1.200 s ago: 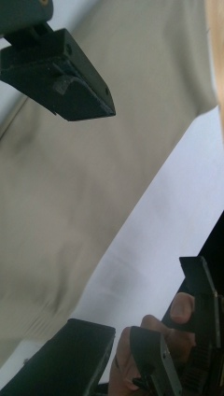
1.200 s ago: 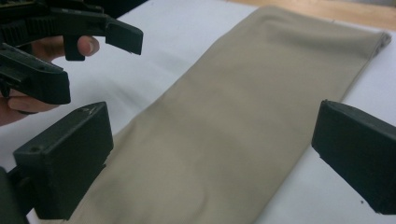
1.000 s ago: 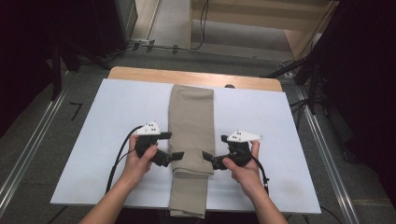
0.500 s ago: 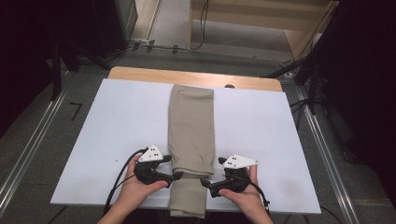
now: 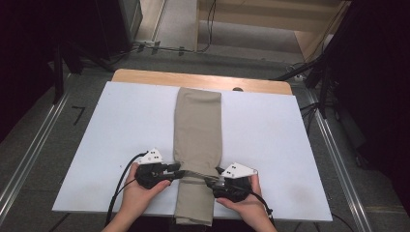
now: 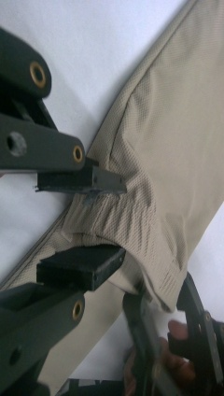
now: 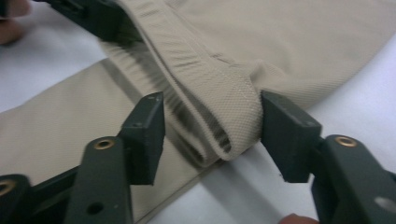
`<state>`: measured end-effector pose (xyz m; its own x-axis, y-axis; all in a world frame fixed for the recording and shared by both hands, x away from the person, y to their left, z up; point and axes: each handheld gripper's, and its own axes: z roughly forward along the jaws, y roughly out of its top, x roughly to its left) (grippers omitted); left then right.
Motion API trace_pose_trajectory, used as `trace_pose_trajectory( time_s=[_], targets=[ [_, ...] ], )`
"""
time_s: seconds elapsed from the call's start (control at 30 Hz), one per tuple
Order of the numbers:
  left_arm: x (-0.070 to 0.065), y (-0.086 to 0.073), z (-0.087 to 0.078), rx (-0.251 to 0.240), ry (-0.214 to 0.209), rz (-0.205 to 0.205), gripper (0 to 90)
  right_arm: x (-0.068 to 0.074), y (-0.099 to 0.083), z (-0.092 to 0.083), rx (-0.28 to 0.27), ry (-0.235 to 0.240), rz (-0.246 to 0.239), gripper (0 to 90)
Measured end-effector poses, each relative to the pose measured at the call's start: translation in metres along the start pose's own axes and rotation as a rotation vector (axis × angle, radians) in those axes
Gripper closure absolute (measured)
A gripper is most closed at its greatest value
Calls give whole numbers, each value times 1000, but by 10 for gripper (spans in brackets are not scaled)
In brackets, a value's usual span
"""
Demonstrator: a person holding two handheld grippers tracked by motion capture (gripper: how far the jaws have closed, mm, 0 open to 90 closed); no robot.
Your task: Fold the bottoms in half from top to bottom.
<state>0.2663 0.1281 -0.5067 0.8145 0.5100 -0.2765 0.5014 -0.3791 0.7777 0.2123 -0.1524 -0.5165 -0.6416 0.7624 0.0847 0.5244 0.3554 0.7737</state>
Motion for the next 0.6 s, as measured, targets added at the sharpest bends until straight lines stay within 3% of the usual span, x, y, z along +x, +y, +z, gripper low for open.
trace_pose_trajectory(
  time_s=[0.2,0.4,0.6],
  targets=[
    [-7,-1,5,56,59,57,699,-3,-1,5,38,-16,30,600],
    [-11,-2,6,53,94,88,829,7,-1,7,40,-83,-32,704],
    [-20,3,2,33,99,104,852,13,0,2,7,-109,-53,754]
  ],
)
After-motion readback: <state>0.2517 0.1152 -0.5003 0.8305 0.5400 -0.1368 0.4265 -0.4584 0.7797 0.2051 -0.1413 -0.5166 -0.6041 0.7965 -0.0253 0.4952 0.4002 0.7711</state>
